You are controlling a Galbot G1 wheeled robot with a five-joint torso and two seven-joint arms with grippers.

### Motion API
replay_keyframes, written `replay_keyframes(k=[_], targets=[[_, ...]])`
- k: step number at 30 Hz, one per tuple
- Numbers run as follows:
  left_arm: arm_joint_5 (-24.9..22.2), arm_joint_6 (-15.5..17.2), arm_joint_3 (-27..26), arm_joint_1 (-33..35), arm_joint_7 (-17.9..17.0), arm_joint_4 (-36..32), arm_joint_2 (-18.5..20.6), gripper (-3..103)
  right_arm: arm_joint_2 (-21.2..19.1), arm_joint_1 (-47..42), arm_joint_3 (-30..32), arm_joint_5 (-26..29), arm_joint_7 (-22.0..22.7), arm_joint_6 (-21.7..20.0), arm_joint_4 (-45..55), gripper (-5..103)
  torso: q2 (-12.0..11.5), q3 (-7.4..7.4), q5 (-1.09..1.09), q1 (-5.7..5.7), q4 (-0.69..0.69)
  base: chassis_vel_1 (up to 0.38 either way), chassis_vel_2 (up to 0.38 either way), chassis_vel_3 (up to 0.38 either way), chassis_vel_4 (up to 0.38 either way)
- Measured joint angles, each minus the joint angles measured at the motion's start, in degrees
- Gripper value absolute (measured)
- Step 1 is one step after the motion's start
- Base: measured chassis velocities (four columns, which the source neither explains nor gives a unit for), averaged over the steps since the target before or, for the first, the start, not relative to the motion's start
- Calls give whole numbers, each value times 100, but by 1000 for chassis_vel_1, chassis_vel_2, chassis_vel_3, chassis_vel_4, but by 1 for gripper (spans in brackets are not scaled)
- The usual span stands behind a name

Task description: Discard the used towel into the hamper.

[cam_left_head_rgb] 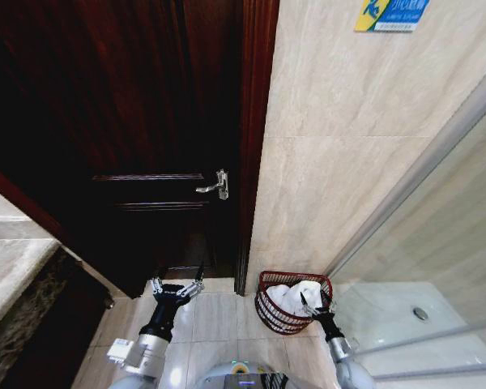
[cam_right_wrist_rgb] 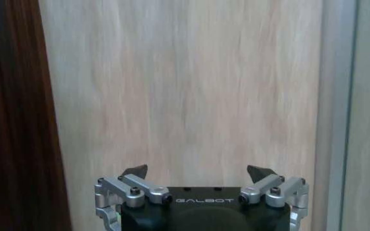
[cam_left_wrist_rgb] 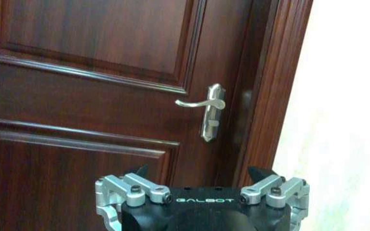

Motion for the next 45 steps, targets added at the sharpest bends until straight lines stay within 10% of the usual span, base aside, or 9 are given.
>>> replay_keyframes(k=[22,45], targets=[[0,0,0,0,0,0,0,100,-399,-2062,523,934,301,-23,4203,100,46,25,0,22,0,0,0,0,0],[0,0,0,0,0,0,0,100,-358,-2046,416,966,263,184,4299,100,62,33,3,28,0,58,-58,-61,66]])
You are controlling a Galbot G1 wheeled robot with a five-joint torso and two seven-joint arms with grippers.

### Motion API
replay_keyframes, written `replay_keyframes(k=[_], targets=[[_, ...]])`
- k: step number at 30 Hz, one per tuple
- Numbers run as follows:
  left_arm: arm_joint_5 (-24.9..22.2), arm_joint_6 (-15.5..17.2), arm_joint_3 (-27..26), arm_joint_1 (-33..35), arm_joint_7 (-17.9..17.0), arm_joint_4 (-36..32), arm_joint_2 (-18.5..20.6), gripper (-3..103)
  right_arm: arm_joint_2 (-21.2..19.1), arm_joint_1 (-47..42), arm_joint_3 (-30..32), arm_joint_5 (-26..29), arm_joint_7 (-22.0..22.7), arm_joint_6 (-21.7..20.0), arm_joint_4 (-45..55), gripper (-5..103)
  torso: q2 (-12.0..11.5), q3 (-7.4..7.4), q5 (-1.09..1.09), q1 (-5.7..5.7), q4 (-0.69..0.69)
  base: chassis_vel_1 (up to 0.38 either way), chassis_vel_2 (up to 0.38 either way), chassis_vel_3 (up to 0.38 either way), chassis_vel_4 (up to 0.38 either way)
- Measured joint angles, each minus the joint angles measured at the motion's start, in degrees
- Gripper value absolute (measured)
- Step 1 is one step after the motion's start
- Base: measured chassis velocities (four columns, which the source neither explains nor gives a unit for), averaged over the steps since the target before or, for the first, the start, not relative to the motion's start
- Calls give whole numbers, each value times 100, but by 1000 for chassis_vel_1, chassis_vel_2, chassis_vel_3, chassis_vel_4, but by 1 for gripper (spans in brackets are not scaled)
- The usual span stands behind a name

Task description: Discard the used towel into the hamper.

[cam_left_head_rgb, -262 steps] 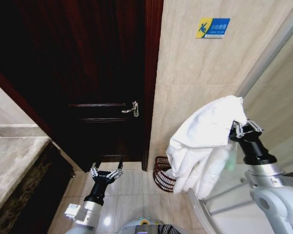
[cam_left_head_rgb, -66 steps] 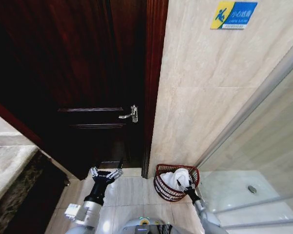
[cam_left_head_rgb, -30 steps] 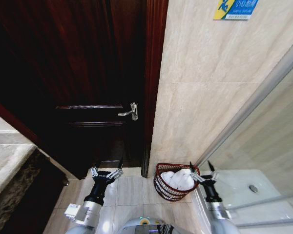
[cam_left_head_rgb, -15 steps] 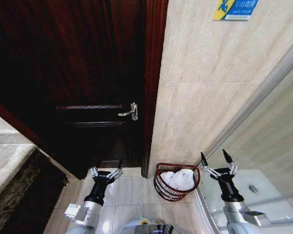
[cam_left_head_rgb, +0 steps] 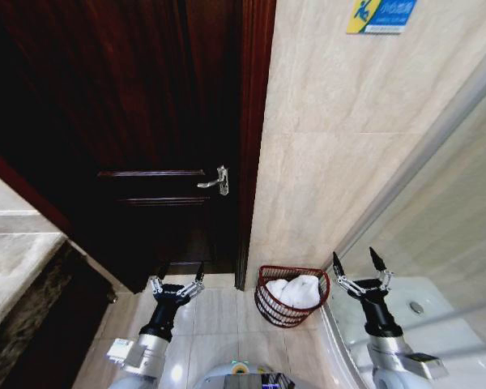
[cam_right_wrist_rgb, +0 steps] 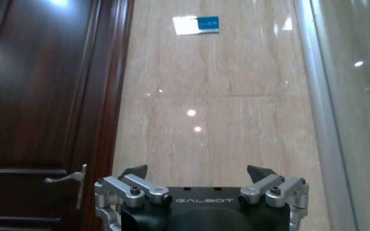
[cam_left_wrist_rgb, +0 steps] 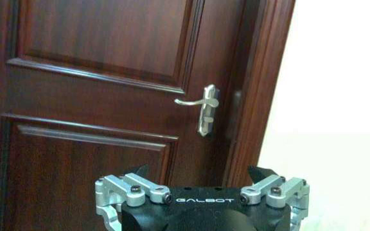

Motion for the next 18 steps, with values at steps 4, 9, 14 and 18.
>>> replay_keyframes(k=[4,9,14,18], targets=[[0,-1,0,0,0,0,0,100,-16,-1,5,7,-5,40,-43,100,1,2,0,1,-1,232,-229,-216,225],[0,0,0,0,0,0,0,100,-20,12,4,10,-7,70,-103,100,2,2,1,1,0,279,-261,-262,275],[0,0,0,0,0,1,0,100,-21,57,-18,38,-14,142,-184,100,4,1,-5,0,-1,305,-305,-288,302],[0,0,0,1,0,0,0,100,-17,116,-19,44,-34,230,-258,100,10,-1,-5,-5,-1,178,-241,-185,197]])
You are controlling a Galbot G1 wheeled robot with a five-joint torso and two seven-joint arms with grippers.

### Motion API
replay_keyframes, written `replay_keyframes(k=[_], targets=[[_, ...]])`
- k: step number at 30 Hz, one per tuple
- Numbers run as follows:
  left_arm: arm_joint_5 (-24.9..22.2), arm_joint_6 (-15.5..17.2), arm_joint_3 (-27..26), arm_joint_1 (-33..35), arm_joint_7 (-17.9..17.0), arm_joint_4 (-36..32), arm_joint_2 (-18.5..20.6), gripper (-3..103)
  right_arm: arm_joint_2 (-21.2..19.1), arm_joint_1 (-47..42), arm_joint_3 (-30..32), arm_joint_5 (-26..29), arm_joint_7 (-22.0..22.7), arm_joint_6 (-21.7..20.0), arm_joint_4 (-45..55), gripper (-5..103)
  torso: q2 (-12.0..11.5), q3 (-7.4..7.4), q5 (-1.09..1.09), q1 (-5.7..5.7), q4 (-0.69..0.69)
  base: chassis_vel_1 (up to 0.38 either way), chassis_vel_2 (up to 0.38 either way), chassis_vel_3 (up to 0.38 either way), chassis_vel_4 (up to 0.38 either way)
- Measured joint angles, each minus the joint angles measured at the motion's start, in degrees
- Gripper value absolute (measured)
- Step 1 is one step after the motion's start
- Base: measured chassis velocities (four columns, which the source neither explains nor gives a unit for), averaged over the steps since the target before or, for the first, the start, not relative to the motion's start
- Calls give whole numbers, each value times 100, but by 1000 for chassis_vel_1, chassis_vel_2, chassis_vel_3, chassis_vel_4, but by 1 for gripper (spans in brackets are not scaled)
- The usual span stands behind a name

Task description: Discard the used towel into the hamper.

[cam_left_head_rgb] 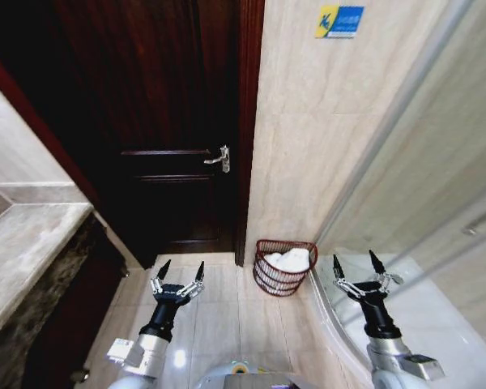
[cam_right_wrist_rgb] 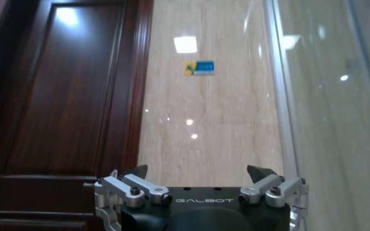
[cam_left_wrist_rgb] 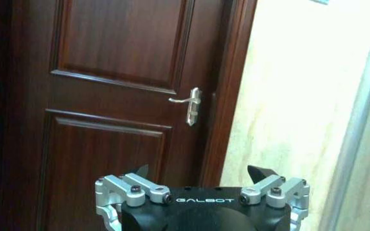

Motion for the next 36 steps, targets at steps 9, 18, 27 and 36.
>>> replay_keyframes(k=[9,18,27,36], targets=[[0,0,0,-2,0,0,0,100,18,27,-39,10,-16,4,-20,100,-8,7,3,15,1,-11,25,-10,7],[0,0,0,-1,0,0,0,100,77,-2,-56,-9,-48,96,-52,100,-5,4,3,7,1,-28,17,22,-27],[0,0,0,-1,0,0,0,100,165,-16,-35,1,-34,235,-58,100,-4,4,3,8,1,-6,-35,-26,-8],[0,0,0,-1,0,0,0,100,211,-97,32,105,-44,320,-113,100,-4,5,3,8,1,-74,-64,-68,-77]])
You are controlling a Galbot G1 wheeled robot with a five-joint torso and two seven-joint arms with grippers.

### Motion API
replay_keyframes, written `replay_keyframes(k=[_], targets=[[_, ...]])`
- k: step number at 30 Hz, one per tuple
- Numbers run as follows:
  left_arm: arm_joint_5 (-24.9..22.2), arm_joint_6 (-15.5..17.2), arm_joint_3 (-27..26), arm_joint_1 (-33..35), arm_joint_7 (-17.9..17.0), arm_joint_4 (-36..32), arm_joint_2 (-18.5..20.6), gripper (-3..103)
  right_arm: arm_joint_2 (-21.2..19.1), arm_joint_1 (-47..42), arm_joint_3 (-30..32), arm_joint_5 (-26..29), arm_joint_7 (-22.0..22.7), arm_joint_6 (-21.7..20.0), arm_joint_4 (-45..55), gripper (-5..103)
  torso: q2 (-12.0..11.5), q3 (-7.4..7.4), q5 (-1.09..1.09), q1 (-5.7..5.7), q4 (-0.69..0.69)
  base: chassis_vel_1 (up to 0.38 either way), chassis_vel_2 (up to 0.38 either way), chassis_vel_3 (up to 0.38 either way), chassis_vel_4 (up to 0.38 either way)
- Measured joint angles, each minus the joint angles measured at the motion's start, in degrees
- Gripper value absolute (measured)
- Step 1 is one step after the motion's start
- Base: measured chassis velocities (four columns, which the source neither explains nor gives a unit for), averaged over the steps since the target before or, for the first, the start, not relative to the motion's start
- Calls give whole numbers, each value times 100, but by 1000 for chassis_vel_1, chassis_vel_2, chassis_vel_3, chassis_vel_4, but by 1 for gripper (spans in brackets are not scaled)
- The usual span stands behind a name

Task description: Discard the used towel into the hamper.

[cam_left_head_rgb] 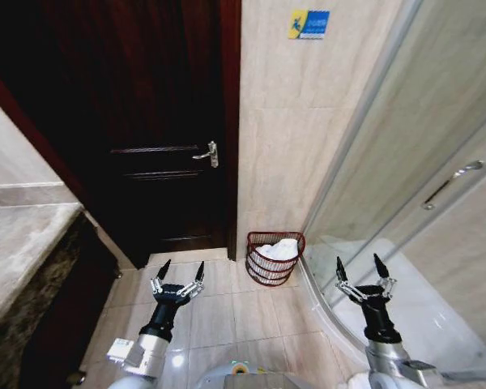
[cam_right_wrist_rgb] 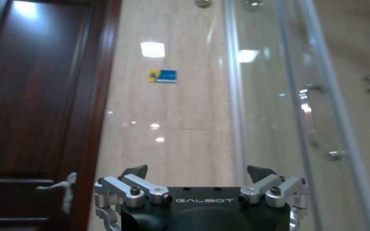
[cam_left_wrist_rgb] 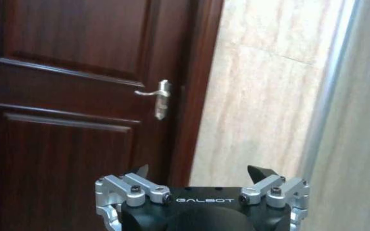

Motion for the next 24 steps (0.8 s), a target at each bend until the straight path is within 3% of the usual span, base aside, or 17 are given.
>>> replay_keyframes(k=[13,16,24], targets=[[0,0,0,0,0,0,0,100,123,-35,185,51,204,-31,-68,100,1,0,0,0,0,-114,-113,-113,-119],[0,0,0,0,0,0,0,100,219,29,556,257,330,-135,-272,100,1,0,0,0,0,-121,-127,-113,-122],[0,0,0,0,0,0,0,100,376,70,758,550,477,-209,-634,100,1,0,0,0,0,-132,-129,-121,-127]])
